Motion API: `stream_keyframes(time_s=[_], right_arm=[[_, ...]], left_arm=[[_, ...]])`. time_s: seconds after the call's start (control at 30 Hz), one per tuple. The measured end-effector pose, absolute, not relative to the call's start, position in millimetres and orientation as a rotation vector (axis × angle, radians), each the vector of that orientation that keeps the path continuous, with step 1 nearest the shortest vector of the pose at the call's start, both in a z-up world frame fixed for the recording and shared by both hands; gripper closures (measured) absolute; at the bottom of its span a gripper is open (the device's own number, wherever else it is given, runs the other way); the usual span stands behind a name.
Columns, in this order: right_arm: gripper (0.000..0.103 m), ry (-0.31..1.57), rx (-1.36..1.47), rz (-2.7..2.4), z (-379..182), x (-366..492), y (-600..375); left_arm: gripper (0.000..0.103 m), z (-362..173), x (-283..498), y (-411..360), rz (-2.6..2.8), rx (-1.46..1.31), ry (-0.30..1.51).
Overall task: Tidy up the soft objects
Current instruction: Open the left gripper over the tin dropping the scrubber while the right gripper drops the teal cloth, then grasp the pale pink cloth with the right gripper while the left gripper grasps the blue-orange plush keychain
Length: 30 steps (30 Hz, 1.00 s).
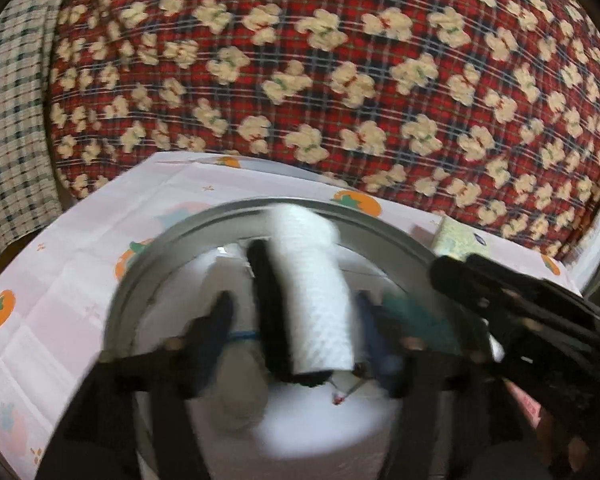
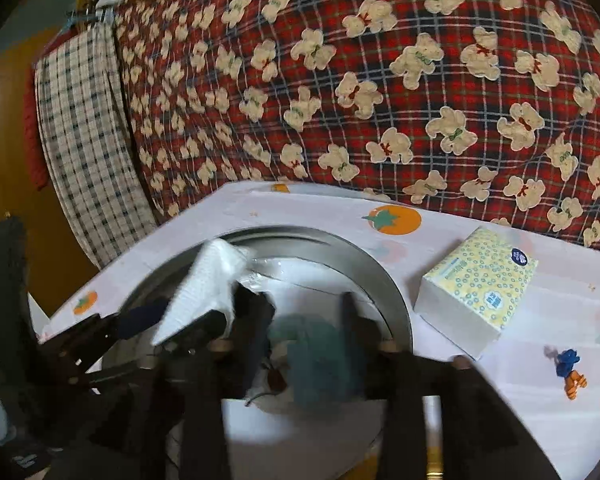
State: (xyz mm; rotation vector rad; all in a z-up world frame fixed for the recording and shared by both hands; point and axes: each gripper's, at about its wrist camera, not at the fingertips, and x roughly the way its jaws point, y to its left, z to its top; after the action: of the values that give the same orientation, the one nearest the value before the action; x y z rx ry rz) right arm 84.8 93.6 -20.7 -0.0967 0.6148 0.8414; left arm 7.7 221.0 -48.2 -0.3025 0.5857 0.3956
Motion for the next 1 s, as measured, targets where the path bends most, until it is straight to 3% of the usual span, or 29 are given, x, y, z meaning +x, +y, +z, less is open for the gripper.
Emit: stream_keyframes(time_s=[0.03,0.07,0.3,0.53,0.73,1.0], right_arm=[[0.038,0.592,-0.083,0.833,-17.0,82.4,88.3],[0.035,0.574,-0.077,0.827,-14.4,80.8,84.4],[0.035,0.536,-0.030,0.775,-9.4,82.7,43.2],[0.034,0.507,0.033,0.693,-11.5,94.6,-23.7],[0.033,0.499,0.019,0.493,-19.0,110.8,-106.6],[0.033,0.673,0.014,0.162,-53.8,161.3,-209.0]], left_arm=[[0.023,-47.6,6.0,222.3,0.402,-0.309,0.578],[0.022,-46.8,4.2,223.1,0.399,-0.320,0.571],[0.008,-38.3,3.9,205.5,0.367,-0.325,0.548],[0.002,-31.2,15.6,159.9,0.285,-0.281,0.550],[0.001,-22.6,32.2,109.2,0.213,-0.233,0.538],[0.001,-24.5,76.0,24.0,0.060,-0.106,0.629]])
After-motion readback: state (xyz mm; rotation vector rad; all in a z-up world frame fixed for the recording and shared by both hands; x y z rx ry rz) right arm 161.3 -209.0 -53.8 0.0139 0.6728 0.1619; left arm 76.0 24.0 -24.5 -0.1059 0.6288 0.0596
